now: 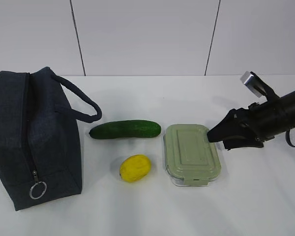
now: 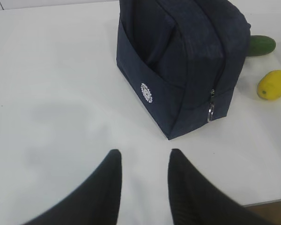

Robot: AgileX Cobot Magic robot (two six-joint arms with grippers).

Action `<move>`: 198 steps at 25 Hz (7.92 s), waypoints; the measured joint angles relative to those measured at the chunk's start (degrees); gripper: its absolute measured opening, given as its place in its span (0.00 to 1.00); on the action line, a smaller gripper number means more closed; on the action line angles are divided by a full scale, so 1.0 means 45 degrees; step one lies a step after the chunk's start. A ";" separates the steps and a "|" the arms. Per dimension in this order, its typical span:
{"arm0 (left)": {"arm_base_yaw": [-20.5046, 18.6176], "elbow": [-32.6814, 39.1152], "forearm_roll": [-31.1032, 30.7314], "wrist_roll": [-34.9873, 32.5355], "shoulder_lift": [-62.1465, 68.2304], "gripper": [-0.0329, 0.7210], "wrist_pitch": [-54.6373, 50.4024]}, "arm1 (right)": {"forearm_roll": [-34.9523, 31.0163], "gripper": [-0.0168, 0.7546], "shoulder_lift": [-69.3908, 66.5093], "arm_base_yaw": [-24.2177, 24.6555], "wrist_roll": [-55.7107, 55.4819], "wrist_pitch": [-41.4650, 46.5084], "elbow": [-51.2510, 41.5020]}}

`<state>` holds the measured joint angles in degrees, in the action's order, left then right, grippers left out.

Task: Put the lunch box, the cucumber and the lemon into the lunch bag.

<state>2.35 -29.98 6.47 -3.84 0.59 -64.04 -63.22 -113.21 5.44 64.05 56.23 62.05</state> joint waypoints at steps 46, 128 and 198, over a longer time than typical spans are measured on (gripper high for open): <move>0.0000 0.0000 0.0000 0.0000 0.0000 0.36 0.0009 | 0.0007 0.77 -0.1585 0.0029 -0.0544 0.1756 0.1941; 0.0000 0.0000 0.0000 0.0000 0.0000 0.36 0.0009 | -0.0413 0.54 -0.2701 -0.0078 -0.0102 0.1895 0.2043; 0.0000 -0.3728 0.2585 0.1176 1.0264 0.61 0.4107 | 0.0790 0.53 0.1693 -0.0078 -0.5309 0.2386 0.2557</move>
<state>2.35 -46.76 18.10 1.45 46.77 -45.56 -59.67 -105.59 5.09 40.16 66.97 73.56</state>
